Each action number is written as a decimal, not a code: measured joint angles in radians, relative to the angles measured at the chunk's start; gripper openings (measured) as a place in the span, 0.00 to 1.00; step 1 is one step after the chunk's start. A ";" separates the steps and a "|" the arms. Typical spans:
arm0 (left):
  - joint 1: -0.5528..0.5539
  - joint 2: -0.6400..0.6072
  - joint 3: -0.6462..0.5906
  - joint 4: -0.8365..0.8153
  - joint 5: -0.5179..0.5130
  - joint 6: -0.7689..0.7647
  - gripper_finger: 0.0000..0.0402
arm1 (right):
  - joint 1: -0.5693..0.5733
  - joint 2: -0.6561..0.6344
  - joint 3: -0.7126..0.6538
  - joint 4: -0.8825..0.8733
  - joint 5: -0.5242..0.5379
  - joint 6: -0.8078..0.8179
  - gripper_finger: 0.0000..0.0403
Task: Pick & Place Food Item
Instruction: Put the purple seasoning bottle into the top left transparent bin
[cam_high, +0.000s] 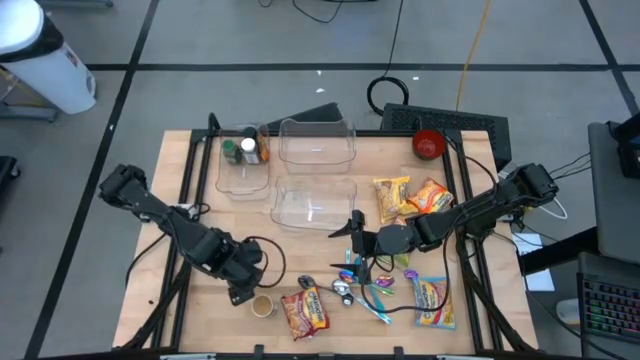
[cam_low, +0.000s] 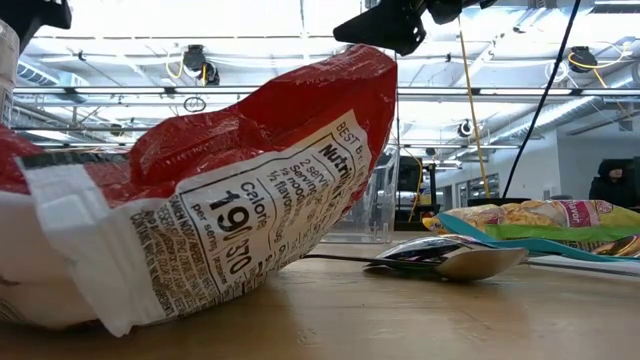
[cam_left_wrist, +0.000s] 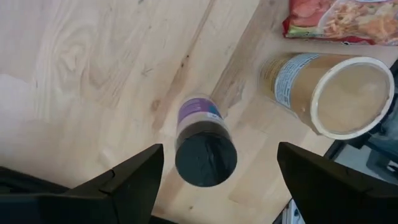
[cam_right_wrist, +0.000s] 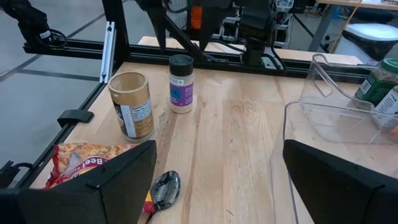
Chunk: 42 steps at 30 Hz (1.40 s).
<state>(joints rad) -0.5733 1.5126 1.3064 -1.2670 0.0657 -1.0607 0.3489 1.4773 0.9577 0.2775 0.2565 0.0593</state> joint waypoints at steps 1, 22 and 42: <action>-0.001 0.004 0.000 0.001 0.002 0.000 0.79 | 0.000 0.000 0.000 0.000 0.000 0.000 0.85; -0.017 -0.058 -0.145 0.052 -0.004 -0.017 0.71 | 0.027 0.000 0.000 0.002 0.000 0.007 0.85; -0.076 -0.096 -0.177 0.214 -0.055 0.059 0.67 | 0.026 0.000 0.000 0.010 0.003 0.007 0.86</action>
<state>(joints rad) -0.6491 1.4166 1.1290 -1.0529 0.0112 -1.0020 0.3752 1.4773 0.9577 0.2874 0.2594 0.0660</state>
